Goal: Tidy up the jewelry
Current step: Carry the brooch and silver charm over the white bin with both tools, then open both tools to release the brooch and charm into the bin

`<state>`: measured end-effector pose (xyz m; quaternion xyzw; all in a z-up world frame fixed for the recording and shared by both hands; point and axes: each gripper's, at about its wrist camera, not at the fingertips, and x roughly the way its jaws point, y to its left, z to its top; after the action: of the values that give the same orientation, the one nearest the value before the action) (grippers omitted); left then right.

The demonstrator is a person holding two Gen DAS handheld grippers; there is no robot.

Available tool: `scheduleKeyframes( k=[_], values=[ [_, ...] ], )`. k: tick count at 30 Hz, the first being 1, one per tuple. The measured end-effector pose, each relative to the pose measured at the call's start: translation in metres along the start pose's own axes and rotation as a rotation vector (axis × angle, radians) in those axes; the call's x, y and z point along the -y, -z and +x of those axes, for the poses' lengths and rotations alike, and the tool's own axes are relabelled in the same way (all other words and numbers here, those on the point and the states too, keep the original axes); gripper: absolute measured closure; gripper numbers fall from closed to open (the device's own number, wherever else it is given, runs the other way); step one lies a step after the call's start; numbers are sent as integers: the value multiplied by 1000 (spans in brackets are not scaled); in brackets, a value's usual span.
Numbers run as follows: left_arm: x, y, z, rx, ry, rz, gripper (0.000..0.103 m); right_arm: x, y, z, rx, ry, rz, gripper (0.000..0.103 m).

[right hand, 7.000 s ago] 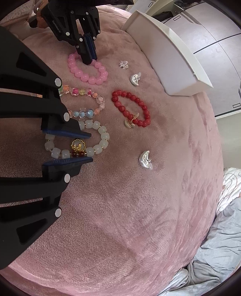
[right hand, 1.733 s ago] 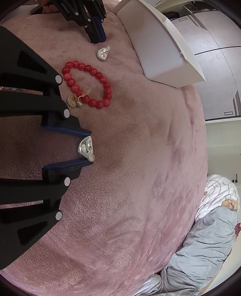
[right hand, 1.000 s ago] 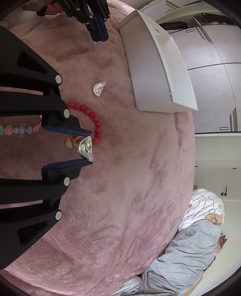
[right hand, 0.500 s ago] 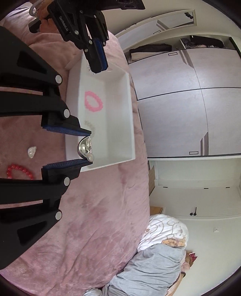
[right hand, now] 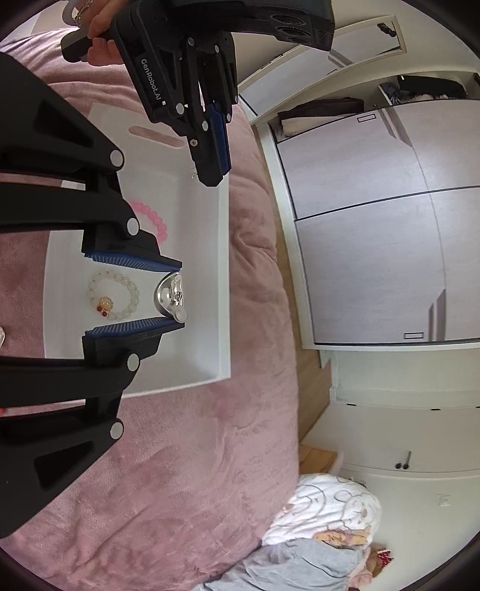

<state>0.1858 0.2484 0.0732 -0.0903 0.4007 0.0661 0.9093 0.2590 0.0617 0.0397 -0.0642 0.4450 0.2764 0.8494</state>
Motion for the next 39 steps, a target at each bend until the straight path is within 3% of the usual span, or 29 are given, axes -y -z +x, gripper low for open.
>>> scheduleKeyframes(
  k=[5, 9, 13, 18, 24, 29, 39],
  values=[
    [3, 4, 44, -127, -59, 58, 81, 11, -1, 57, -134, 7, 76, 77],
    [7, 9, 66, -196, -92, 95, 81, 10, -3, 82, -200, 48, 59, 77],
    [4, 12, 77, -221, -115, 91, 81, 9, -1, 98, -273, 50, 46, 77],
    [-3, 17, 82, -243, -127, 64, 80, 8, 4, 101, -286, 70, 44, 77],
    [-5, 19, 80, -232, -153, 68, 72, 5, 10, 96, -295, 75, 15, 76],
    [-6, 18, 67, -172, -163, 30, 55, 6, 4, 78, -240, 84, 9, 57],
    [23, 14, 22, -16, -197, 98, 33, 22, -9, 19, -102, 111, 22, 37]
  ],
)
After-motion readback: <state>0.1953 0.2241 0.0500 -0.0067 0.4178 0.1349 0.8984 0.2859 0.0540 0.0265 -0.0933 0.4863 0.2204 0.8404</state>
